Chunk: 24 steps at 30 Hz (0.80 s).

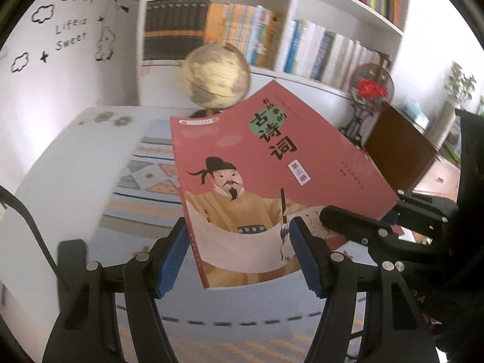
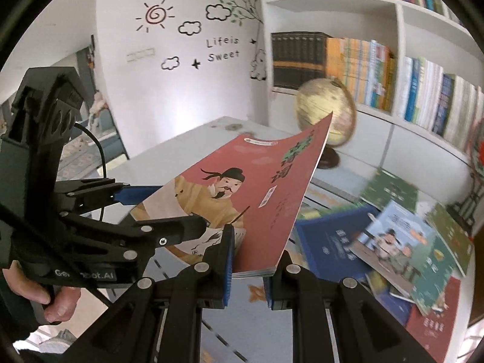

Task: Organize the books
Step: 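Carry the red book to the open rug beside the globe and lower it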

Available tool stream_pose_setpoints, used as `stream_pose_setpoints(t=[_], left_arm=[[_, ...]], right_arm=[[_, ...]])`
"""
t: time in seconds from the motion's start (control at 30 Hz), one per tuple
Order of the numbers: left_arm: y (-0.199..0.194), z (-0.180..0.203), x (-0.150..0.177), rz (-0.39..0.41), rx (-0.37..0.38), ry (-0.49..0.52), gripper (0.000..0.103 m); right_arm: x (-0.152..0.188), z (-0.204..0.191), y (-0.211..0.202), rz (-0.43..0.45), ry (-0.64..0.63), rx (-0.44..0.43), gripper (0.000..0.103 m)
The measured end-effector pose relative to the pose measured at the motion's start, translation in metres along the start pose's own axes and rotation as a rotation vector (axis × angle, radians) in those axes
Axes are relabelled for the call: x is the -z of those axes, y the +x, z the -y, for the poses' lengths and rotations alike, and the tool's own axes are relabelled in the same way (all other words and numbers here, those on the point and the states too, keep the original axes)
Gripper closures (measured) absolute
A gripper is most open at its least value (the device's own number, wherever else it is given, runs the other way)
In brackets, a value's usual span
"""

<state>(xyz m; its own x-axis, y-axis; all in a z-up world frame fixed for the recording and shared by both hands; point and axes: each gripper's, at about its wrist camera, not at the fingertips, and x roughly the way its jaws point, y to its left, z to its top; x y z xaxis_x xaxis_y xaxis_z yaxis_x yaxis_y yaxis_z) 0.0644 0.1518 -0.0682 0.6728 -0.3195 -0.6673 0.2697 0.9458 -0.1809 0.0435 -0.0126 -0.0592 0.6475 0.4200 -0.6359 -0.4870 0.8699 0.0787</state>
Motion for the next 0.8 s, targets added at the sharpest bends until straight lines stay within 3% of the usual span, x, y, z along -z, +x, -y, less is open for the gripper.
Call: stream_pose_setpoints(t=[0.2, 0.5, 0.8], left_arm=[[0.019, -0.063, -0.021, 0.008, -0.005, -0.007, 0.04], [0.096, -0.164, -0.058, -0.083, 0.031, -0.01, 0.04], [0.162, -0.217, -0.056, -0.178, 0.07, -0.05, 0.04]], right_arm=[[-0.033, -0.017, 0.054, 0.0, 0.023, -0.037, 0.088], [-0.082, -0.03, 0.177, -0.074, 0.104, -0.029, 0.087], [-0.09, -0.026, 0.268, -0.183, 0.172, 0.011, 0.087]])
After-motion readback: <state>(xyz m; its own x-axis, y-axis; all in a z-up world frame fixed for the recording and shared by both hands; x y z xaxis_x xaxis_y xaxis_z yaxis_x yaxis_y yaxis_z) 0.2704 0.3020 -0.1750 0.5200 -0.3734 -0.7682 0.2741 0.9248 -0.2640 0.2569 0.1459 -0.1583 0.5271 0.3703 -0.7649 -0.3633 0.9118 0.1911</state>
